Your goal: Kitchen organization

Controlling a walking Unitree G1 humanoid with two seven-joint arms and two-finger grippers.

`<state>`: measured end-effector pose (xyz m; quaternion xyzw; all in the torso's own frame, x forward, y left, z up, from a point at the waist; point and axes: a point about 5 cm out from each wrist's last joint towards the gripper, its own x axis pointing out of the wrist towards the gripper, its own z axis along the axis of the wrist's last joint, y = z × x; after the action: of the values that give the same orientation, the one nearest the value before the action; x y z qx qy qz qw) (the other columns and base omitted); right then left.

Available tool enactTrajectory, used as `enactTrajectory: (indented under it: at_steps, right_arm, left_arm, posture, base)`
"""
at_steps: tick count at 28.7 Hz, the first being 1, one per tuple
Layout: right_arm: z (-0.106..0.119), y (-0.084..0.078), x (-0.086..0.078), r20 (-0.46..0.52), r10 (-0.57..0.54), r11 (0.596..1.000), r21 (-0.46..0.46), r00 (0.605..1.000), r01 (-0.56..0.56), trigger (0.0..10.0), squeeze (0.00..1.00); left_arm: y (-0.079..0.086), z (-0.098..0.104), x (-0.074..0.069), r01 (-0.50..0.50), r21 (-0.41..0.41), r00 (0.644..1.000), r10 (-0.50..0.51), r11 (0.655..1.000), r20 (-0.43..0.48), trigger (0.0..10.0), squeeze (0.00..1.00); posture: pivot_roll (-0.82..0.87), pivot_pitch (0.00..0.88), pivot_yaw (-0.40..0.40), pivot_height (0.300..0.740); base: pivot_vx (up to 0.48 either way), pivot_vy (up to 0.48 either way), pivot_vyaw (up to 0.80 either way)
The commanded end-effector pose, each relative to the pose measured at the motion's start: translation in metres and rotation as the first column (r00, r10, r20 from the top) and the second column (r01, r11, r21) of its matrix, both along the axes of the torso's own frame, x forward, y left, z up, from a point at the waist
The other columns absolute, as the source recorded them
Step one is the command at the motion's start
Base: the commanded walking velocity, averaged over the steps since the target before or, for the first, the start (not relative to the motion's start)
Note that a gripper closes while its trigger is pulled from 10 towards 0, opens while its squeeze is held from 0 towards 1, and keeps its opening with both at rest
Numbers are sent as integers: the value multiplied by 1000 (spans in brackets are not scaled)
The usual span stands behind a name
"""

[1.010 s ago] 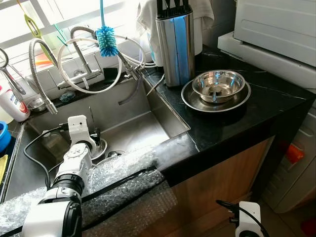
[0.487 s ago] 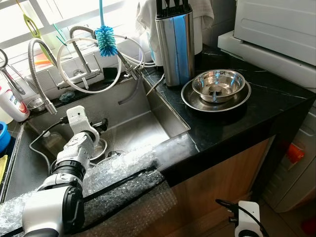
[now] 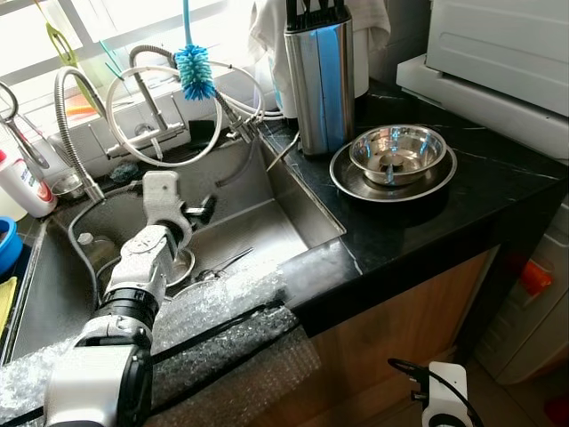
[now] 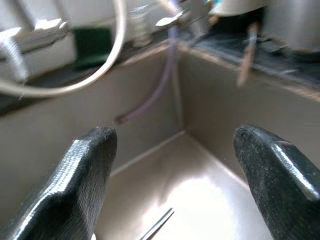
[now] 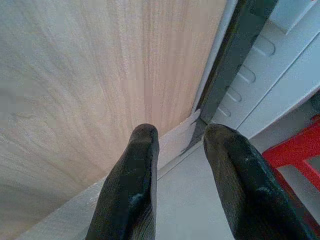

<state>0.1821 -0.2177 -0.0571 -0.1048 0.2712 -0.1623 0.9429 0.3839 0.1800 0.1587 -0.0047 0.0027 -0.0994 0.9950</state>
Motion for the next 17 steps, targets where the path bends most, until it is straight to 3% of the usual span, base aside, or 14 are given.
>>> enactTrajectory:
  at_steps: [1, 6, 8, 11, 17]
  right_arm:
    - [-1, 7, 2, -4, 6, 1000, 25, 1000, -6, 10000, 0]
    - [-1, 7, 2, -3, 6, 1000, 25, 1000, -6, 10000, 0]
    - [-1, 6, 2, -2, 3, 1000, 24, 1000, -3, 10000, 0]
    - [-1, 5, 2, -1, 0, 1000, 24, 1000, 0, 10000, 0]
    - [-1, 5, 1, 2, 0, 1000, 25, 1000, 0, 10000, 0]
  left_arm:
    - [13, 9, -3, -36, 33, 997, 33, 999, 76, 10000, 0]
    - [26, 23, -7, -72, 36, 983, 65, 997, 171, 10000, 0]
    - [49, 40, -17, -120, 24, 957, 109, 992, 270, 10000, 0]
    - [68, 48, -29, -144, 23, 933, 128, 989, 337, 10000, 0]
    - [88, 50, -45, -176, 15, 913, 158, 984, 376, 10000, 0]
  posture:
    - [-165, 0, 224, 740]
    - [-162, 0, 223, 740]
    - [-160, 0, 226, 740]
    - [-157, 0, 230, 740]
    - [-162, 0, 237, 740]
  base:
    - [0, 0, 0]
    - [0, 0, 0]
    - [0, 0, 0]
    - [0, 0, 0]
    - [0, 0, 0]
